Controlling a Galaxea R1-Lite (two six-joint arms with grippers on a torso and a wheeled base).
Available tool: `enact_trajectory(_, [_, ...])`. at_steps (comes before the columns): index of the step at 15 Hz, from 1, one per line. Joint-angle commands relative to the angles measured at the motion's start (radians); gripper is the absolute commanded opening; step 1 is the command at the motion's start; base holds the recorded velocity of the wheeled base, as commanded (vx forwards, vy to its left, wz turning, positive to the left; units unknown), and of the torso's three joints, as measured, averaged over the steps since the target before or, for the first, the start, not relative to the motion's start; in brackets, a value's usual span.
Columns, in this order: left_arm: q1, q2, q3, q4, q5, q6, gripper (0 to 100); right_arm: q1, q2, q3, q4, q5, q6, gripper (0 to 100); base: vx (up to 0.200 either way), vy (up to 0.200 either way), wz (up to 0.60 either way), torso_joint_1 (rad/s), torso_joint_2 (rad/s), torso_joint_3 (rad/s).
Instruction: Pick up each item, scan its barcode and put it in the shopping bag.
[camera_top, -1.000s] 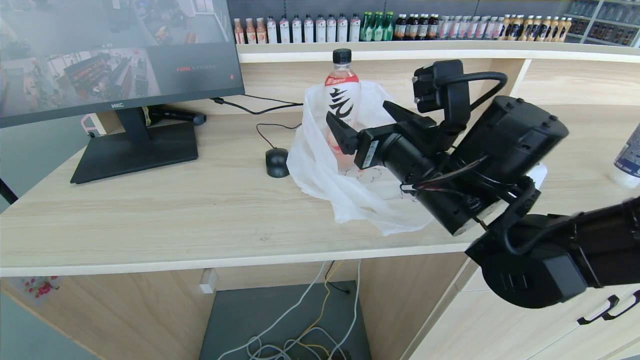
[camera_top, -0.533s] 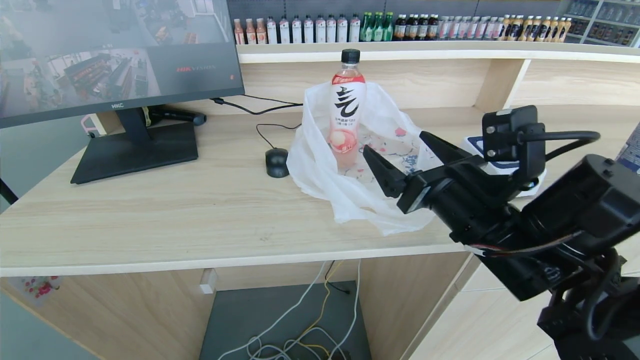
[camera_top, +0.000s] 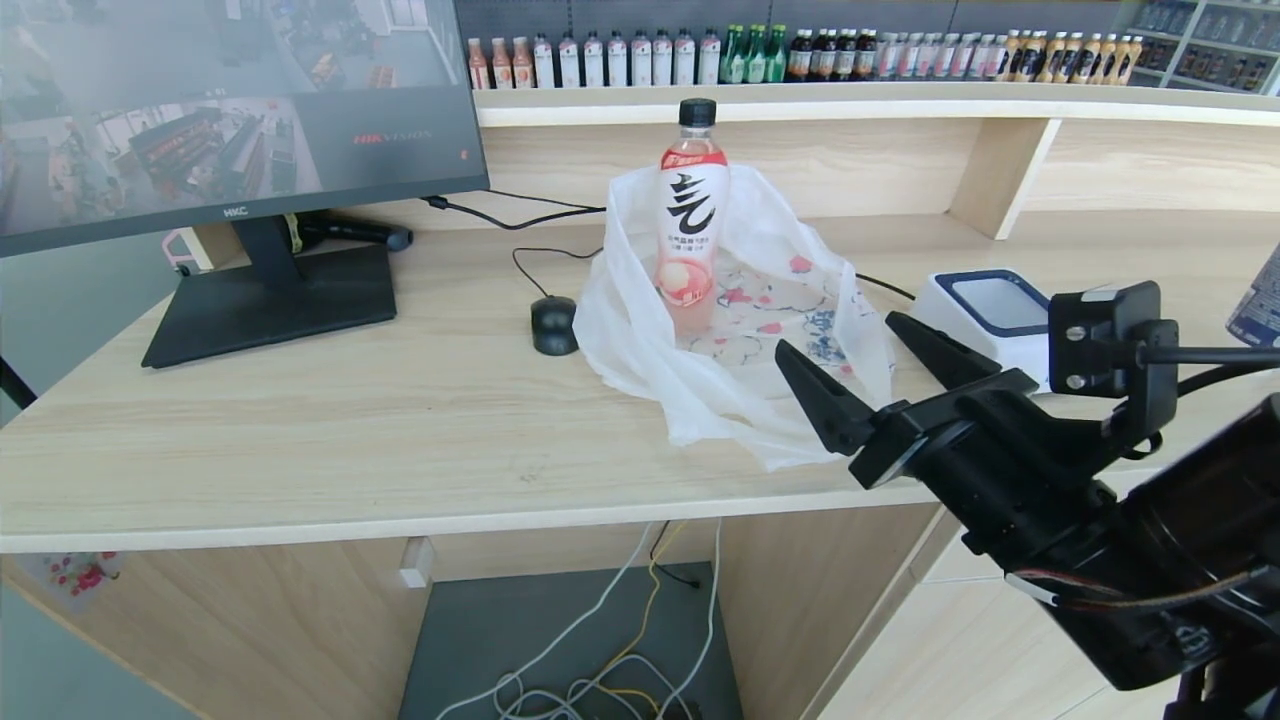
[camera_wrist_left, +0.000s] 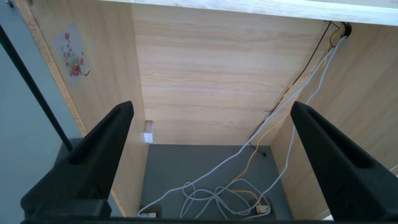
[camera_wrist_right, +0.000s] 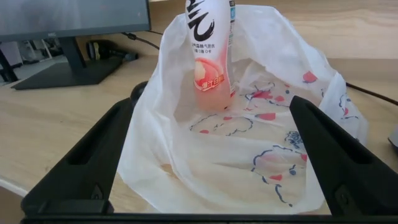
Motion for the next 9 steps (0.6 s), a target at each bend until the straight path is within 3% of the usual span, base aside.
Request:
enact_trajectory(1, [0.001, 0.0, 0.0, 0.0, 0.0, 0.0, 100, 0.0, -0.003, -0.005, -0.001, 0.0, -0.001, 100, 0.0, 0.0, 0.0, 0.0, 0.0, 0.0])
enact_trajectory(9, [0.001, 0.0, 0.0, 0.0, 0.0, -0.005, 100, 0.003, 0.021, -0.048, -0.001, -0.003, -0.025, 100, 0.0, 0.0, 0.0, 0.0, 0.0, 0.0])
